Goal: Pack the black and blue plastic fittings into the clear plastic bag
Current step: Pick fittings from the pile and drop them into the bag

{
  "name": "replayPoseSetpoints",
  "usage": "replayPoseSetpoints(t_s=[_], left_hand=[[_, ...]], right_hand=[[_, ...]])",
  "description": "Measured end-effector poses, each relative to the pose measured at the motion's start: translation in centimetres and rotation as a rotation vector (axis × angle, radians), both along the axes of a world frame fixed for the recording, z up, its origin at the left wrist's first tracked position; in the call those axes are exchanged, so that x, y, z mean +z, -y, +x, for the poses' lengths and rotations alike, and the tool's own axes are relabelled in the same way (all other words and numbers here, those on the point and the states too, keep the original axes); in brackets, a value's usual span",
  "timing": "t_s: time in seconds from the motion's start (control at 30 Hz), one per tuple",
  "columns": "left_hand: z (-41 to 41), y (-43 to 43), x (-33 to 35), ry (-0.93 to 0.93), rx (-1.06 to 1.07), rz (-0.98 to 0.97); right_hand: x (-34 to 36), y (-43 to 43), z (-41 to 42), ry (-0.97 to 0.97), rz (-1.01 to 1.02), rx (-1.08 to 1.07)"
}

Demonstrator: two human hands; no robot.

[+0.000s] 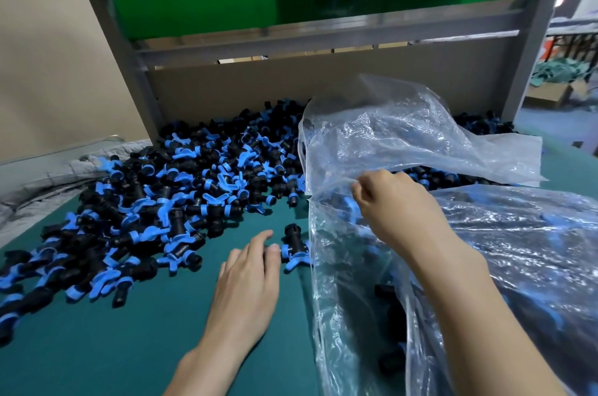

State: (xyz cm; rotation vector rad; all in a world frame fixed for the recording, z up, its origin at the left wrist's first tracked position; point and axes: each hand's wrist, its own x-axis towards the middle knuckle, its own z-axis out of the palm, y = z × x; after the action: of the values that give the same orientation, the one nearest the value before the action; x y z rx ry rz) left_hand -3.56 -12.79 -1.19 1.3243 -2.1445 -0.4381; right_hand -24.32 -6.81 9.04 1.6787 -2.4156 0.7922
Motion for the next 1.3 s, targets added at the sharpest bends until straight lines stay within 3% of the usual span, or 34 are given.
replayPoseSetpoints(t_s=[0.23,0.47,0.67,1.3], left_hand=[[0.2,0.8,-0.3,0.084,-0.022,-0.087],[0.6,1.1,-0.3,-0.392,0.100,0.102],[0.8,1.2,0.3,-0.527,0.186,0.186],[0.9,1.2,0.7,-0.584,0.190,0.231]], right_hand=[[0.0,0.0,0.0,-0.006,0.004,-0.011],[-0.1,0.0,-0.1,-0.019,0.013,0.000],[-0.2,0.1,-0.1,-0.030,0.016,0.001],[-0.2,0.0,0.0,-0.032,0.017,-0.003]])
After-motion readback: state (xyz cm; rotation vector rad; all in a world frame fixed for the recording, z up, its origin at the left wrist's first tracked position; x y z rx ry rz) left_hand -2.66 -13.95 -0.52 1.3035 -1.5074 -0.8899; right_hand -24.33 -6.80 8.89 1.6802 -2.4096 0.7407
